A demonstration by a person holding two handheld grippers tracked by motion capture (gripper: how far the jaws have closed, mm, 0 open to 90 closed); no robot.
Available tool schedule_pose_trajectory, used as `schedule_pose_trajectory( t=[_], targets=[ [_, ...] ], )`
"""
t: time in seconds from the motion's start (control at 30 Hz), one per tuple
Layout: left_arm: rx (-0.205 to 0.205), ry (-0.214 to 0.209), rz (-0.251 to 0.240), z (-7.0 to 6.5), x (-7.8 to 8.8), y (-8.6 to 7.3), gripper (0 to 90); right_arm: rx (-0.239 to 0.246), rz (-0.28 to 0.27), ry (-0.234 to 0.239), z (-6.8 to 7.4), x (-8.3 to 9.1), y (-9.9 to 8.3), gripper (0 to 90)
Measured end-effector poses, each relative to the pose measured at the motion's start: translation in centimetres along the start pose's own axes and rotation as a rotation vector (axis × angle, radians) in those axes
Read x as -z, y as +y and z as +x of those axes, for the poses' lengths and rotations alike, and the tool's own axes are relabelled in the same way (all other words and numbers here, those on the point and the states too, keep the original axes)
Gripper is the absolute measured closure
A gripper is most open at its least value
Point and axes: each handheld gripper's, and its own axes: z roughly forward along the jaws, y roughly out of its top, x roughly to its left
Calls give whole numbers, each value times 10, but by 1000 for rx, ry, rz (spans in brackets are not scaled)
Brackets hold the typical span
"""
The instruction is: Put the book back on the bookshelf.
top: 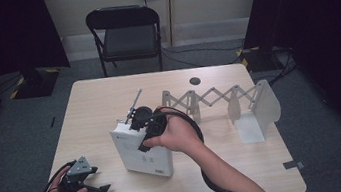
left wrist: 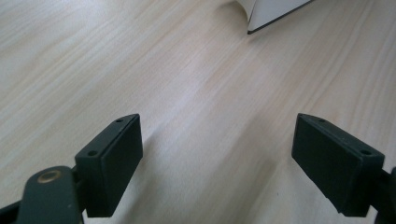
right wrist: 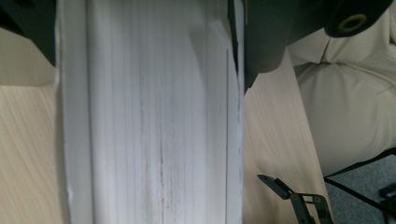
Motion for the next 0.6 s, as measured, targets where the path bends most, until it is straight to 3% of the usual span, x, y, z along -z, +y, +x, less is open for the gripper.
schedule_pose_trajectory(
  t=[0.33, 0.53, 0.6],
  targets=[
    [-16, -1, 14, 1, -22, 16, 161, -44, 0, 6, -3, 14, -19, 525],
    [-7, 13, -22, 3, -32, 22, 155, -72, -5, 3, -6, 22, -32, 526],
    [-24, 26, -28, 4, -34, 22, 151, -77, -4, 1, -6, 23, -34, 526]
  ],
)
